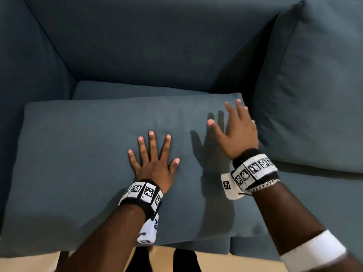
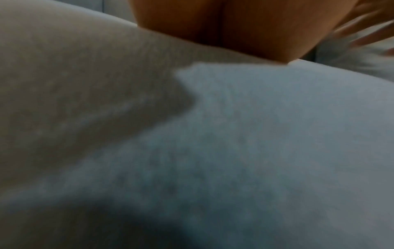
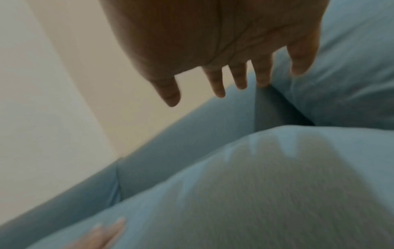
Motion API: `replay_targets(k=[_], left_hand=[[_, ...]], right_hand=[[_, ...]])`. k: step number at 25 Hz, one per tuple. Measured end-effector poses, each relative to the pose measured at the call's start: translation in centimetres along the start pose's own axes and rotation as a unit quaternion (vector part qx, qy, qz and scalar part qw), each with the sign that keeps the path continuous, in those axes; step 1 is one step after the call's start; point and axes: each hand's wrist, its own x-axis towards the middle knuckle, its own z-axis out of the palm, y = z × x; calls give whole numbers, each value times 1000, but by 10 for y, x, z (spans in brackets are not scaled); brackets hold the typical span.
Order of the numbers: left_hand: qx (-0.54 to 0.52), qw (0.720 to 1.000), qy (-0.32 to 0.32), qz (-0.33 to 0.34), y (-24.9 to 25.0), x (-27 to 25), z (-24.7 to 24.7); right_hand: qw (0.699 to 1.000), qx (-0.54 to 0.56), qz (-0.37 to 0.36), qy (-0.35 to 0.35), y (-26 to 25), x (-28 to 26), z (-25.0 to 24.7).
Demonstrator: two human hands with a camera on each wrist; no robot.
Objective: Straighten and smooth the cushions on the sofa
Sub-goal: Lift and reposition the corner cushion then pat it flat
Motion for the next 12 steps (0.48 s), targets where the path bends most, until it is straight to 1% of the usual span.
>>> replay_targets(k=[1, 2, 3, 4, 5, 6, 7, 8, 9, 10, 11, 12], left_hand=[[-4, 1000, -4, 0, -1, 3, 1], [-7, 1000, -10, 2, -2, 6, 2], [-11, 1000, -16, 4, -3, 8, 3], [-16, 1000, -20, 7, -3, 11, 5], [-19, 999, -29, 9, -4, 11, 7], [-18, 999, -40, 9, -5, 7, 12], [-15, 999, -41, 8, -5, 9, 17], [-12, 999, -37, 4, -7, 13, 21], [-15, 999, -38, 7, -5, 18, 23], [-18, 999, -38, 3, -9, 25, 19], [-23, 999, -44, 8, -8, 31, 18], [-28, 998, -50, 12, -8, 40, 17]], right_hand=[[992, 60, 8, 114, 7, -7, -11], [974, 105, 32, 198, 19, -18, -13], [970, 96, 59, 214, 31, -31, -5], [983, 58, 79, 154, 39, -43, 13], [996, 3, 85, 32, 44, -56, 38], [994, -26, 83, -67, 55, -63, 64], [987, -30, 89, -129, 61, -56, 76], [981, -42, 109, -157, 61, -51, 74], [981, -28, 122, -151, 57, -47, 58], [988, 6, 102, -116, 47, -43, 39], [996, 39, 70, -44, 41, -46, 16], [993, 95, 21, 67, 32, -50, -6]])
